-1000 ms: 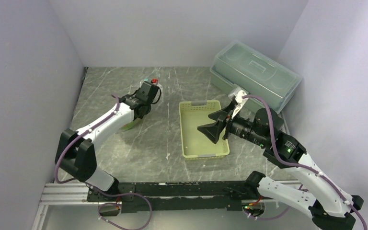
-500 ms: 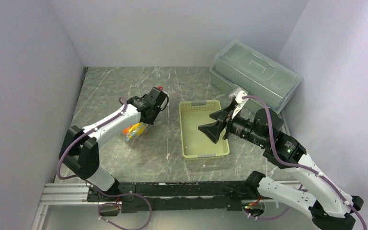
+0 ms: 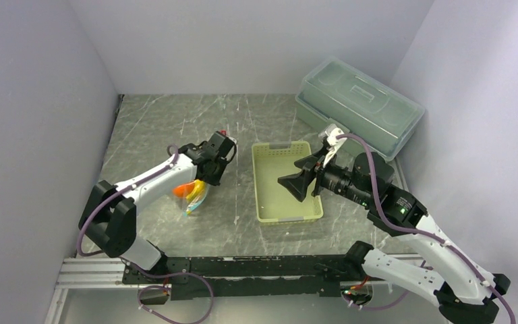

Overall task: Place the food in the zip-top bag and seal the zipper
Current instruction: Place the zipper food storage bag at the center of the board.

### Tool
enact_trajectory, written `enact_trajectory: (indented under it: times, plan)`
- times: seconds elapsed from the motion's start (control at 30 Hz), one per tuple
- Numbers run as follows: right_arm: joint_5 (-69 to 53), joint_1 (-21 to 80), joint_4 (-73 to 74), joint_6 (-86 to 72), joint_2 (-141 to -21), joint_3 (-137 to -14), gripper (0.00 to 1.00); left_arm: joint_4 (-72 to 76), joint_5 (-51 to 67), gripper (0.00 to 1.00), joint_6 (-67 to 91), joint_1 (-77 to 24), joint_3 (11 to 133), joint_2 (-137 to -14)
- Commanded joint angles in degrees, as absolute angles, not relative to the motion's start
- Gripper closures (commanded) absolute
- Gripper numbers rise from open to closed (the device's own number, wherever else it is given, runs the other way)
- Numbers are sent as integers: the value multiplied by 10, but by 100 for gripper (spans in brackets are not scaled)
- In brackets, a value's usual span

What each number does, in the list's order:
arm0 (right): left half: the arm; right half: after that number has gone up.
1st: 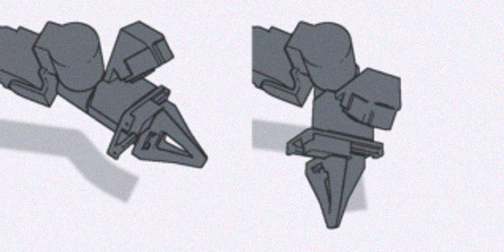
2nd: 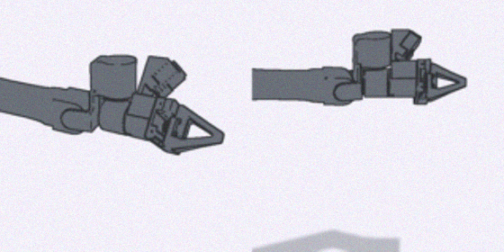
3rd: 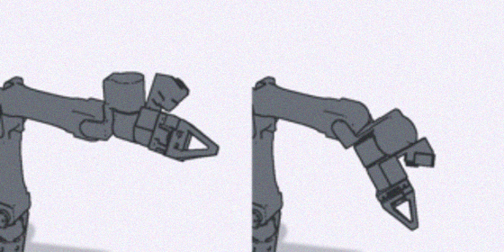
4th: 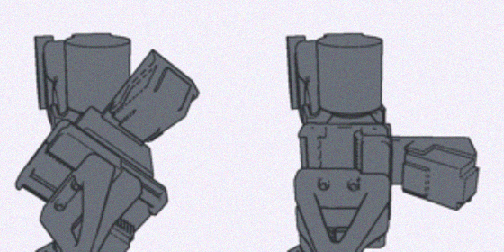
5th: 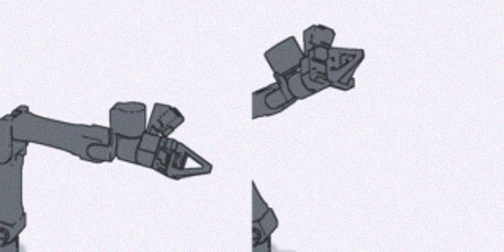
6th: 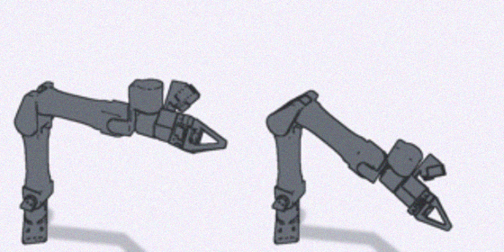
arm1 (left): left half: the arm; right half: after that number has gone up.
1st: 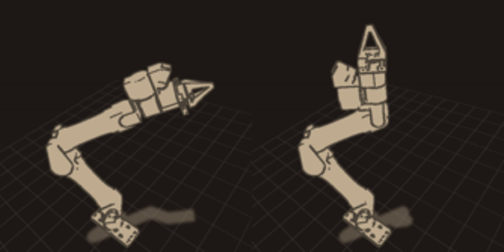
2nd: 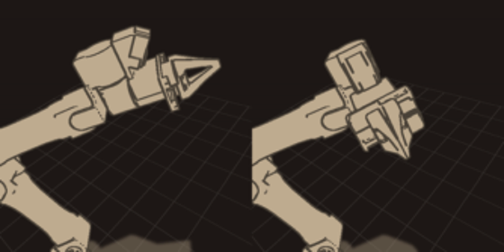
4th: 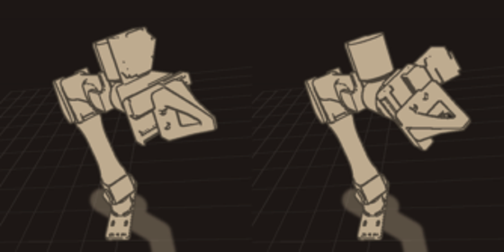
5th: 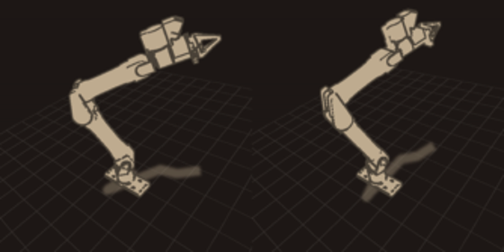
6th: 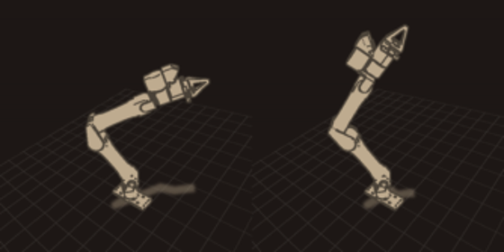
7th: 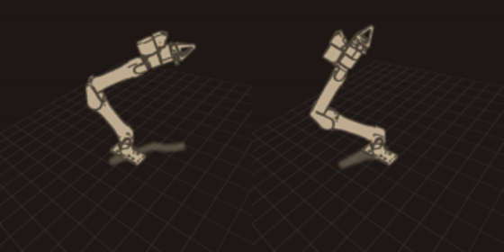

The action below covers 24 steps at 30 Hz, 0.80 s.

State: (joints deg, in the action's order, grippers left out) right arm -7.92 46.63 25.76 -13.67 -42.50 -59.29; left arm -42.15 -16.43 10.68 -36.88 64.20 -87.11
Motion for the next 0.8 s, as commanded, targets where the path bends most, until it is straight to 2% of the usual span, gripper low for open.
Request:
enact_trajectory:
  times: [0.0,0.3,0.77]
  plan:
    - [-70,466,251,-133,-425,-591,22,-385,-134,71,142,-381,629,-848]
    - [-62,465,250,-131,-430,-581,19,-381,-130,63,172,-423,622,-824]
    - [-47,465,244,-136,-437,-563,16,-403,-109,60,188,-453,639,-717]
